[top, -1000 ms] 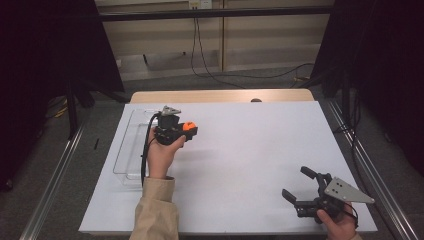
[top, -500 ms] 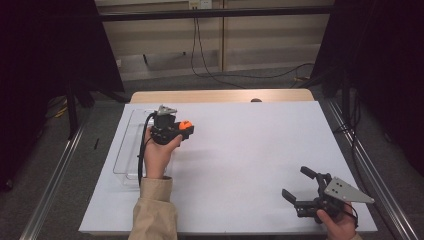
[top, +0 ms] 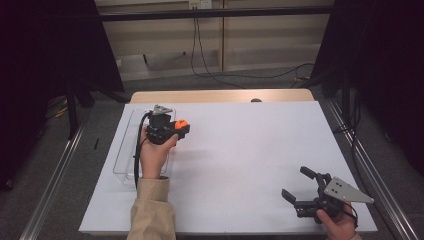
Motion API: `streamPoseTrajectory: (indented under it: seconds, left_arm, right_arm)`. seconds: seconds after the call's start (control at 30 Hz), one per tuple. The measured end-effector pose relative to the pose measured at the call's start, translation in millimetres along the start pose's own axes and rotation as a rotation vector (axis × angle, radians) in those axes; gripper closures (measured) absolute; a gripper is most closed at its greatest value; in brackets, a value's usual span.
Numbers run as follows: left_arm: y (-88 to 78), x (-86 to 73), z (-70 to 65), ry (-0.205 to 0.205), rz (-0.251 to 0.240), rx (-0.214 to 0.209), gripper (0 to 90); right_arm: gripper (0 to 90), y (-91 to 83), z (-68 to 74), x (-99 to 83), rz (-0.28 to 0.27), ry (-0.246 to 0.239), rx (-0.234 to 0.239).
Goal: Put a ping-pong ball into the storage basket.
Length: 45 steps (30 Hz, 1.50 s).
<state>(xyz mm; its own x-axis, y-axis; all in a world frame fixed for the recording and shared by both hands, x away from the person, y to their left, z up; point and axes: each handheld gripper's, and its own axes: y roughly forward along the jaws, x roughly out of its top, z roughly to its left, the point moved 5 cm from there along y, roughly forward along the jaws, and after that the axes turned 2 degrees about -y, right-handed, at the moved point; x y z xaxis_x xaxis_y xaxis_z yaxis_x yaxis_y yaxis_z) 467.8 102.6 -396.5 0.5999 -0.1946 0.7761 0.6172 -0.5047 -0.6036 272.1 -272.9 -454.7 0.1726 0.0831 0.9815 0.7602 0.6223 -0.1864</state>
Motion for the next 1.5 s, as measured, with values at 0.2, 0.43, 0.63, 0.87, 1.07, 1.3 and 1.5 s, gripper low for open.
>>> streamPoseTrajectory:
  seconds: [0.2,0.43,0.63,0.87,1.07,1.3,1.5]
  left_arm:
    - [-1.7,-0.5,2.9,0.001,0.002,0.005,51.0]
    - [-3.7,-0.6,5.8,-0.008,-0.005,0.016,51.0]
    - [-5.9,-1.2,9.1,-0.005,-0.004,0.025,51.0]
    - [-7.4,-1.9,12.6,-0.004,-0.006,0.035,51.0]
    - [-9.1,-3.4,17.2,-0.005,-0.010,0.045,51.0]
    - [-10.7,-4.3,20.5,-0.004,-0.009,0.056,51.0]
    - [-11.5,-6.8,25.7,-0.012,-0.008,0.069,51.0]
  right_arm:
    - [2.0,0.1,0.0,0.0,0.000,0.000,0.000]
    - [2.0,0.0,0.1,0.2,-0.001,0.000,0.000]
    - [2.0,0.1,0.1,0.3,-0.002,0.001,0.000]
    - [2.0,0.2,0.2,0.4,-0.001,-0.001,0.002]
    - [2.0,0.4,0.3,0.4,-0.002,0.001,0.002]
    - [2.0,0.9,0.4,0.6,-0.002,0.002,0.004]
    - [2.0,1.2,0.4,0.6,-0.003,0.002,0.005]
